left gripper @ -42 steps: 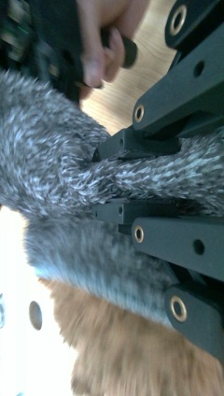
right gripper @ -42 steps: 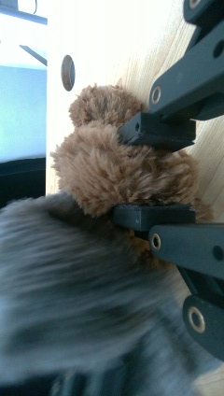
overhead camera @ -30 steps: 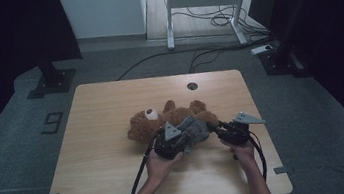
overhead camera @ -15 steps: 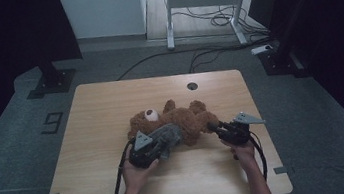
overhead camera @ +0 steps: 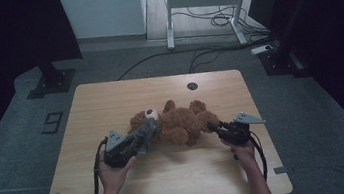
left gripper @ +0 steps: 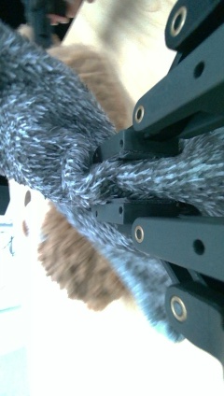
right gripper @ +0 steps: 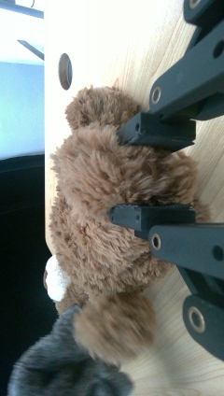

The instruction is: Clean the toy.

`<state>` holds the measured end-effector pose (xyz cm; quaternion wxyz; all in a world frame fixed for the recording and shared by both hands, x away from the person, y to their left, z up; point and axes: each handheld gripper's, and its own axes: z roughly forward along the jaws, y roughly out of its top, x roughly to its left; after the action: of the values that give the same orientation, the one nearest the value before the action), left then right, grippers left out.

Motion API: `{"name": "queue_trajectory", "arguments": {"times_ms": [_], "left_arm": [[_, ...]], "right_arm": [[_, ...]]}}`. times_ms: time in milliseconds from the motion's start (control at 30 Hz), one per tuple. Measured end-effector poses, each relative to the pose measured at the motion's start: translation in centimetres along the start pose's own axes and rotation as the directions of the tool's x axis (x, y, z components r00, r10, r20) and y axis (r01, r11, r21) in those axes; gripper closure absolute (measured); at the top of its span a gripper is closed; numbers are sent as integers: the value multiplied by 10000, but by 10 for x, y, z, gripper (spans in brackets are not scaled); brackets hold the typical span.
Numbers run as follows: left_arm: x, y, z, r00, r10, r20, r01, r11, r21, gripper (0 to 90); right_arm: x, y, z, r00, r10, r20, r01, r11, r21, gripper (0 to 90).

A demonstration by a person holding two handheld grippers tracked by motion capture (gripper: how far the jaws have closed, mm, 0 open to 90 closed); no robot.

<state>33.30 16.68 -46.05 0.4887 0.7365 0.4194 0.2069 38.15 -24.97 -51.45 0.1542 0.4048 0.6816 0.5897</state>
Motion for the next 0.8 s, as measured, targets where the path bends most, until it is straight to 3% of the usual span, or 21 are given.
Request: {"name": "queue_trajectory", "arguments": {"times_ms": [33, 233, 300, 333, 367, 500, 633, 700, 800], "left_arm": [[1, 10, 2, 9996, 240, -161, -241, 9997, -82, 740], [3, 38, 16, 9965, 710, -447, -712, 9975, -11, 740], [9, 51, 32, 9941, 829, -706, -808, 9962, 324, 739], [9, 51, 32, 9941, 829, -706, -808, 9962, 324, 739], [15, 55, 43, 9931, 815, -837, -771, 9955, 548, 739], [24, 51, 61, 9950, 561, -828, -492, 9953, 838, 736], [25, 42, 66, 9963, 447, -731, -371, 9942, 1014, 738], [28, 34, 64, 9988, 72, -483, -25, 9954, 954, 742], [27, 26, 61, 9995, -57, -297, 85, 9953, 967, 747]], "right_arm": [[0, 0, 0, 10000, 0, -2, 0, 10000, -8, 670], [0, 0, 0, 10000, 43, -16, -43, 10000, -11, 670], [0, 0, 0, 10000, 40, -15, -40, 10000, -21, 670], [0, 0, 0, 10000, 32, -15, -32, 10000, -20, 669], [0, 0, 0, 10000, 28, -22, -28, 10000, -18, 669], [-1, -1, 0, 9999, 51, -91, -51, 10000, 25, 669], [-1, -2, 0, 9999, 34, -97, -34, 10000, 29, 669], [0, -2, 0, 10000, 0, -68, 0, 10000, 58, 659], [1, -2, -1, 10000, -24, -21, 24, 9999, 113, 627]]}}
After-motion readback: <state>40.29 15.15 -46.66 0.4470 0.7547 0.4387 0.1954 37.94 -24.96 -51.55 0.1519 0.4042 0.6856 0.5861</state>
